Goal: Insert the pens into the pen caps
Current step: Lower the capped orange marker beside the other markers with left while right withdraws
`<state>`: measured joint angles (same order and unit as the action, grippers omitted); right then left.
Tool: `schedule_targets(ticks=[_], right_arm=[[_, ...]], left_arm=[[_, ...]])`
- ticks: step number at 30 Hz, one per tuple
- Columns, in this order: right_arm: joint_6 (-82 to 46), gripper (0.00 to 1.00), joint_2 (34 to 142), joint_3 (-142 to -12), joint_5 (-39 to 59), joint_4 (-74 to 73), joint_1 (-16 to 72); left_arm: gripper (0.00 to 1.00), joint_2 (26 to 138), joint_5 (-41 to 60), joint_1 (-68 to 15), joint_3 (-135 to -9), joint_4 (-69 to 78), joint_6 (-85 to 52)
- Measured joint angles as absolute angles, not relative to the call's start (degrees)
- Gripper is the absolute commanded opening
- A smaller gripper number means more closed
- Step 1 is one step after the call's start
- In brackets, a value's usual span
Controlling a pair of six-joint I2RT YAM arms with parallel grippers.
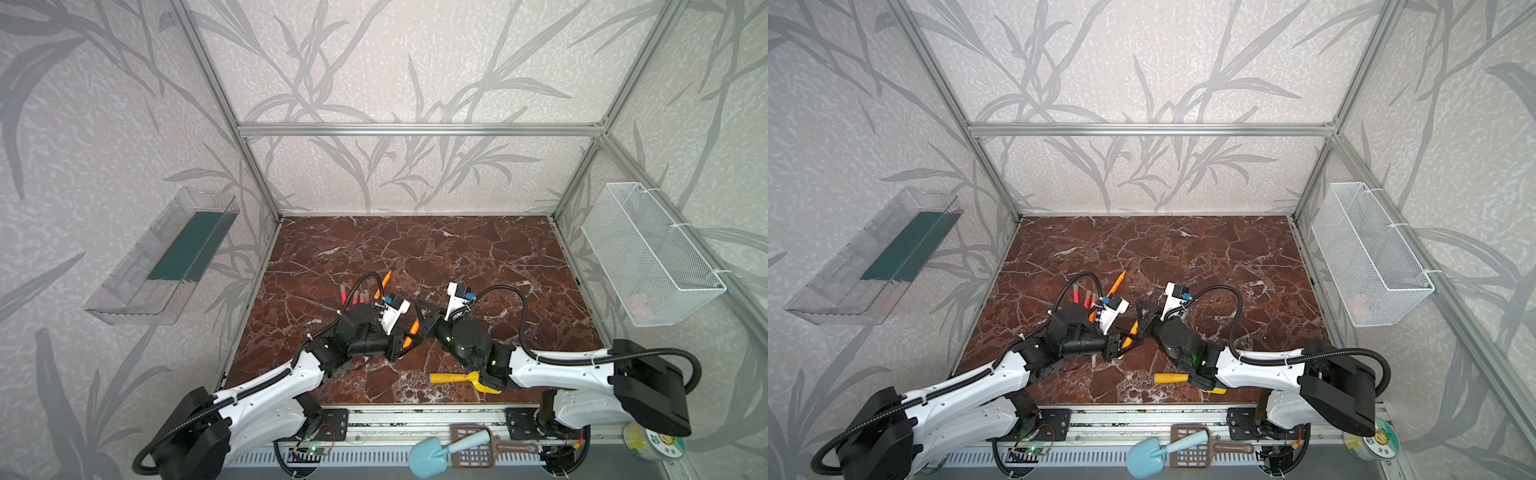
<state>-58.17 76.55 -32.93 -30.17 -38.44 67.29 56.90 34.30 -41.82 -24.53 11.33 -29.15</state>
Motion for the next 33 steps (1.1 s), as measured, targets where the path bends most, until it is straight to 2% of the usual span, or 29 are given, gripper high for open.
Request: schedule_targets(ticks=[10, 14, 18, 22, 26, 33], right_arm=[[-63.77, 0.0, 77.95, -35.53, -34.26, -31.05, 69.34], [-63.31, 0.3, 77.34, -35.53, -34.68, -30.26, 69.41], [-60.84, 0.61, 72.99, -35.07, -28.56, -23.86, 70.96], [-58.19, 0.8, 66.54, -34.96, -26.87, -17.19, 67.2], [-55.66, 0.87, 60.38, -34.85, -26.96, -11.55, 63.29], [-53.21, 0.89, 53.63, -33.17, -25.36, -3.31, 54.85]], left_arm=[[0.0, 55.99, 33.04, -41.85, -24.53, 6.9, -27.05], [0.0, 56.1, 33.1, -41.85, -24.58, 7.18, -26.76], [0.0, 57.82, 21.65, -38.37, -26.26, 10.68, -29.65], [0.0, 58.76, 15.99, -37.93, -27.29, 12.45, -30.92], [0.0, 60.27, 11.42, -37.8, -27.51, 11.84, -31.88], [0.0, 63.86, 3.44, -32.05, -28.99, 6.24, -35.11]])
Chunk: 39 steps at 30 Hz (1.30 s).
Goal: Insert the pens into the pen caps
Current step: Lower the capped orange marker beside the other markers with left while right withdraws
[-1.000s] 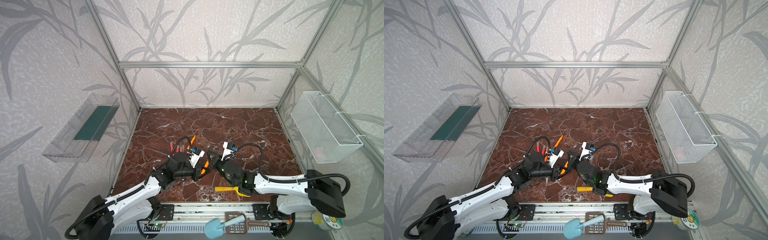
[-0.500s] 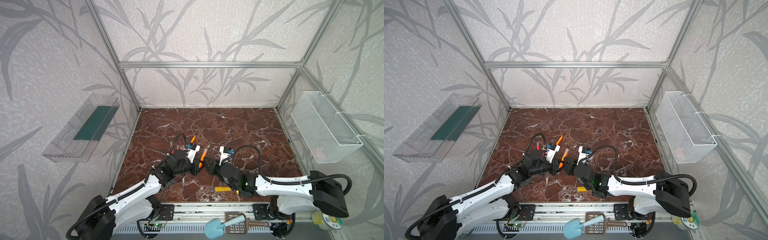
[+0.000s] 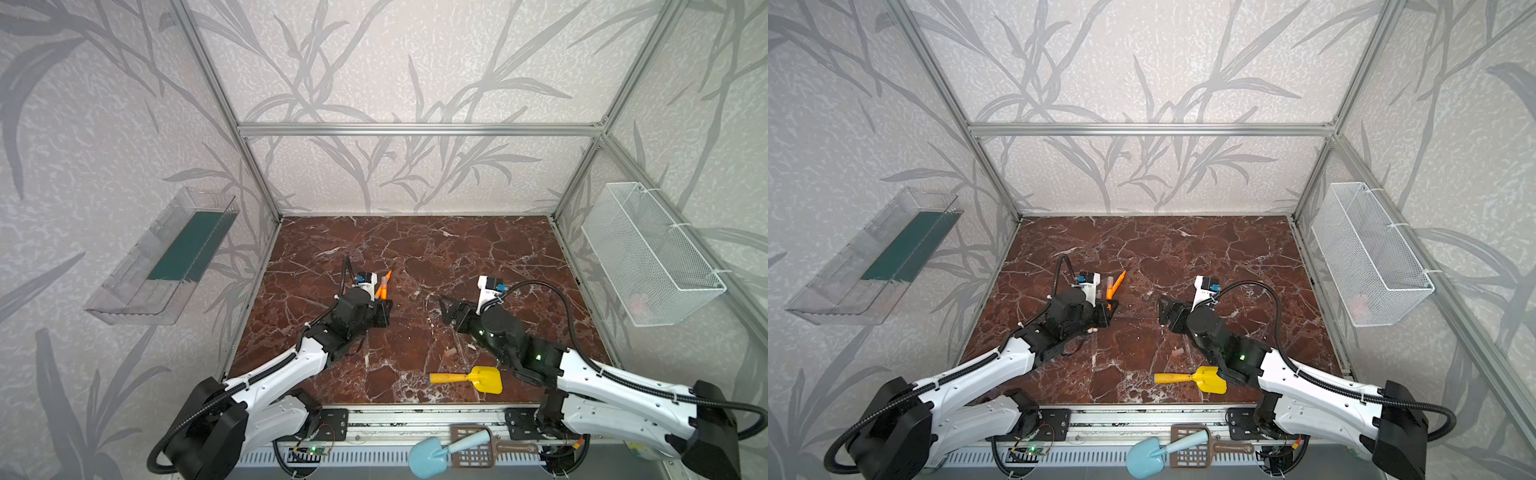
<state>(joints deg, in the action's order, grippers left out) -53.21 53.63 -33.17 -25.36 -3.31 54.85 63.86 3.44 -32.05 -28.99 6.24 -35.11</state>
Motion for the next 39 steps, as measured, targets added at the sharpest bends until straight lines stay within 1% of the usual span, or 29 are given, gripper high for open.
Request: schedule_targets(ticks=[4, 7, 14, 22, 27, 28, 30, 33, 39], right_arm=[[-52.86, 0.89, 51.09, -30.59, -24.62, -0.36, 51.05], [-52.51, 0.89, 50.13, -29.61, -24.27, 1.23, 49.95], [-51.9, 0.89, 51.24, -29.61, -22.79, 2.07, 48.66], [-51.77, 0.89, 53.54, -29.61, -21.02, 2.02, 48.27], [-51.77, 0.89, 53.58, -29.61, -20.49, 2.02, 48.25], [-51.79, 0.89, 53.58, -29.61, -20.47, 2.02, 48.25], [-51.79, 0.89, 53.54, -29.61, -20.47, 2.02, 48.21], [-51.79, 0.89, 53.41, -29.61, -20.43, 2.02, 48.05], [-51.79, 0.89, 52.56, -29.61, -20.43, 2.0, 48.01]], left_arm=[[0.0, 65.63, 0.01, -28.1, -29.61, 1.74, -36.97], [0.0, 67.59, -0.19, -26.04, -29.98, 0.45, -37.69], [0.0, 74.56, 2.74, -25.78, -33.3, -0.3, -37.65], [0.0, 84.2, 3.14, -25.76, -40.58, -6.52, -37.71], [0.0, 87.55, 3.07, -25.76, -42.28, -10.0, -37.74], [0.01, 88.16, 3.07, -25.76, -42.63, -10.57, -37.74], [0.06, 89.21, 3.07, -25.76, -43.24, -11.4, -37.74], [0.12, 90.37, 3.11, -25.76, -43.99, -12.34, -37.71], [0.2, 91.83, 3.14, -25.76, -45.36, -12.99, -37.69]])
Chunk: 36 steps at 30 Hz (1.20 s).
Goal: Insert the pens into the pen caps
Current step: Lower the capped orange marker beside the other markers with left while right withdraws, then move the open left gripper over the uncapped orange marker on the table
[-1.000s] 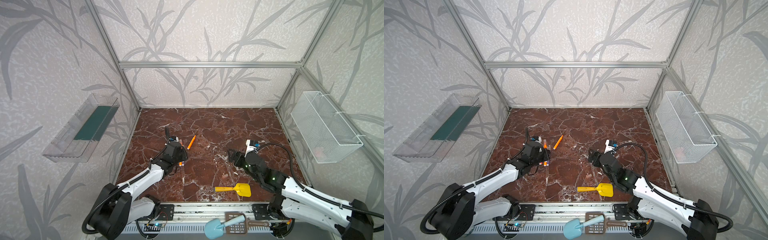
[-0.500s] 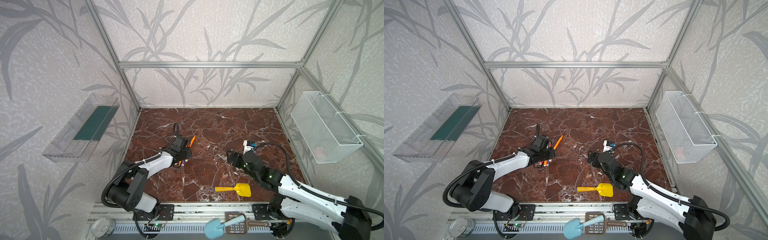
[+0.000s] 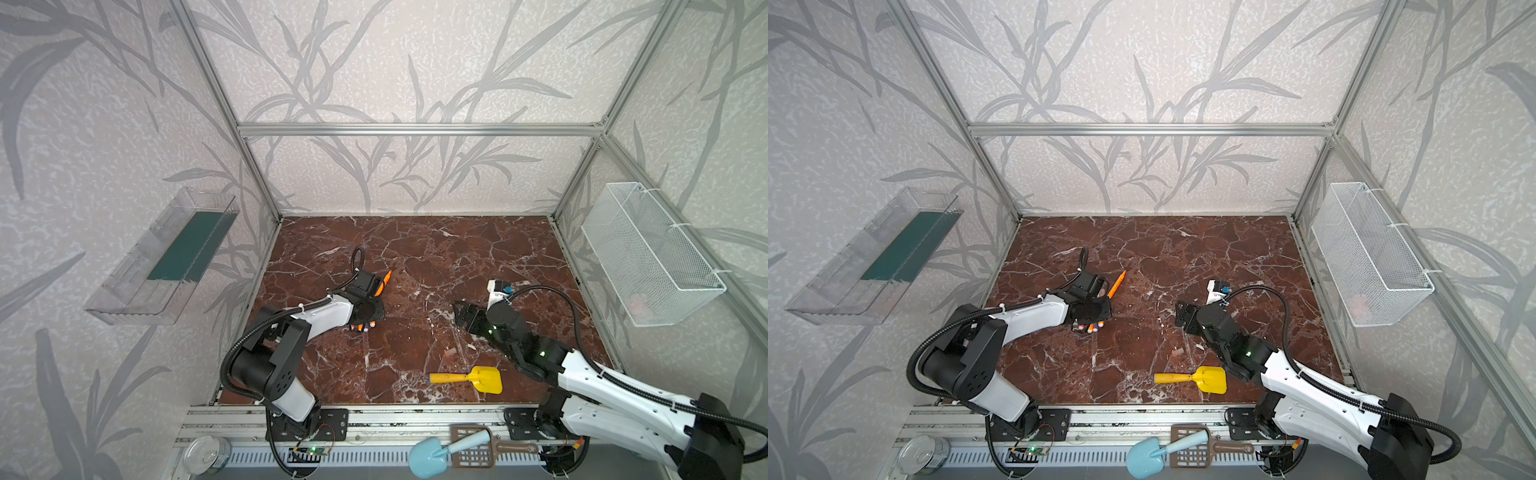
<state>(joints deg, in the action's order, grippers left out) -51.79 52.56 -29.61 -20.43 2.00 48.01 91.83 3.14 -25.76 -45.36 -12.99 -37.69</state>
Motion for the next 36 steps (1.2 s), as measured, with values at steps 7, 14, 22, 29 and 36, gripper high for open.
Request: schedule_targets(ticks=[7, 14, 22, 29, 36], right_arm=[[-51.81, 0.89, 50.83, -29.19, -20.47, 1.98, 47.94], [-51.83, 0.89, 50.04, -28.62, -20.47, 1.96, 47.83], [-51.62, 0.89, 49.69, -28.42, -20.47, 2.0, 47.53], [-48.29, 0.92, 46.94, -28.88, -20.67, 5.23, 43.9], [-40.71, 0.98, 40.86, -30.26, -24.21, 11.66, 35.83]], left_arm=[[0.33, 92.03, 3.01, -25.76, -45.89, -13.52, -37.67], [0.34, 91.9, 2.85, -25.76, -45.93, -13.78, -37.47], [0.42, 86.76, -0.03, -26.22, -45.93, -15.99, -35.88], [0.5, 76.14, -6.2, -29.47, -46.41, -16.84, -34.41], [0.51, 79.48, -9.32, -29.82, -50.61, -13.02, -34.17]])
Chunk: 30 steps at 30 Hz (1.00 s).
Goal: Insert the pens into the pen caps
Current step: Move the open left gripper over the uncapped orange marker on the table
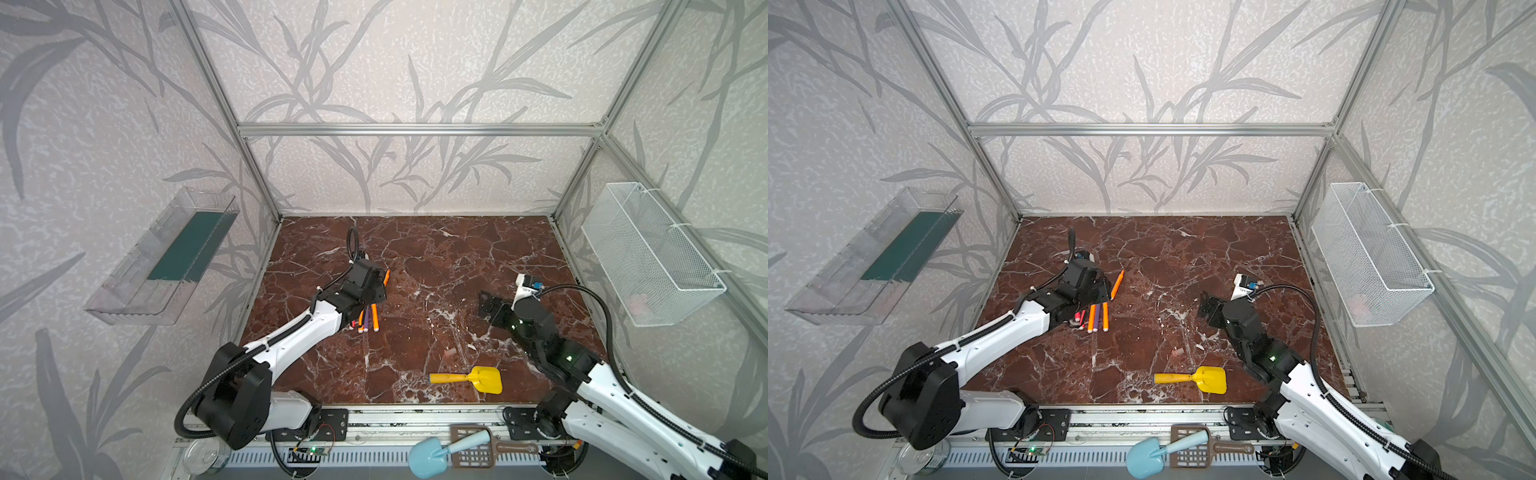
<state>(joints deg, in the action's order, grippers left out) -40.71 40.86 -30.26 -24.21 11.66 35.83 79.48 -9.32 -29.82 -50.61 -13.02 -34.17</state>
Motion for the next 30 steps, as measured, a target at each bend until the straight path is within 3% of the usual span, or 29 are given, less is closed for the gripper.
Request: schedule_targets(ticks=[11, 30], right_arm=[[-33.08, 0.98, 43.88, -27.75, -21.87, 13.8, 18.65], [-32.45, 0.98, 43.03, -26.39, -18.96, 13.61, 17.82]], left_arm=[[0.5, 99.2, -10.79, -29.56, -63.61, -16.6, -24.43], [0.46, 111.22, -7.38, -28.69, -72.16, -24.95, -23.46]])
